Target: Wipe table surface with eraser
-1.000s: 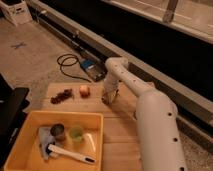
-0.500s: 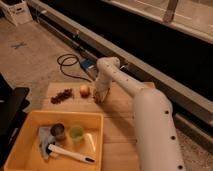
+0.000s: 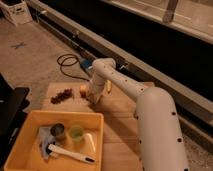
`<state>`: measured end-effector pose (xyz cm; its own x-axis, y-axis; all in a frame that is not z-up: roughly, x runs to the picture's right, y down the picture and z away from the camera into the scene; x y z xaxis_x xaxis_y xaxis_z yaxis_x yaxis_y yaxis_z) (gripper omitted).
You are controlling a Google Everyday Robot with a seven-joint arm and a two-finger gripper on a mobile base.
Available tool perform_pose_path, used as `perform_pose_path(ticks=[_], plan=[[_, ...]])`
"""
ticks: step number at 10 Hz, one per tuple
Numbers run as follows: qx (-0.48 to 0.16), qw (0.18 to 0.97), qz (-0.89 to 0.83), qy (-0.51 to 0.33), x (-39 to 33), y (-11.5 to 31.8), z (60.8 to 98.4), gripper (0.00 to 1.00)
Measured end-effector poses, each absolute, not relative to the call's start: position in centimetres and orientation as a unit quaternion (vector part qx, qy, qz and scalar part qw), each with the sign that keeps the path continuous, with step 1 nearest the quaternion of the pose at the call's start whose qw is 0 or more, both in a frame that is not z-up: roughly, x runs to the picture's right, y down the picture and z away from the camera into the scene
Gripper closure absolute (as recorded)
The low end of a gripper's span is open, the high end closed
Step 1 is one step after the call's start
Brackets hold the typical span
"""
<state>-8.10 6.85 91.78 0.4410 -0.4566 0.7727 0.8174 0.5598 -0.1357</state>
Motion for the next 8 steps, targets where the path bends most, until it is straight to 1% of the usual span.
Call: perform_pose_path(ticks=[4,6,8], plan=[[-0.290,0.805,-0.352,-0.379,-6.3,10.4,90.9,1.00],[-0.301,0.815,-0.338,-0.361,-4.2,10.6,90.5,1.00],[-0.307,0.825,-0.329,-0.340,-1.8,10.1,90.9,1.00]])
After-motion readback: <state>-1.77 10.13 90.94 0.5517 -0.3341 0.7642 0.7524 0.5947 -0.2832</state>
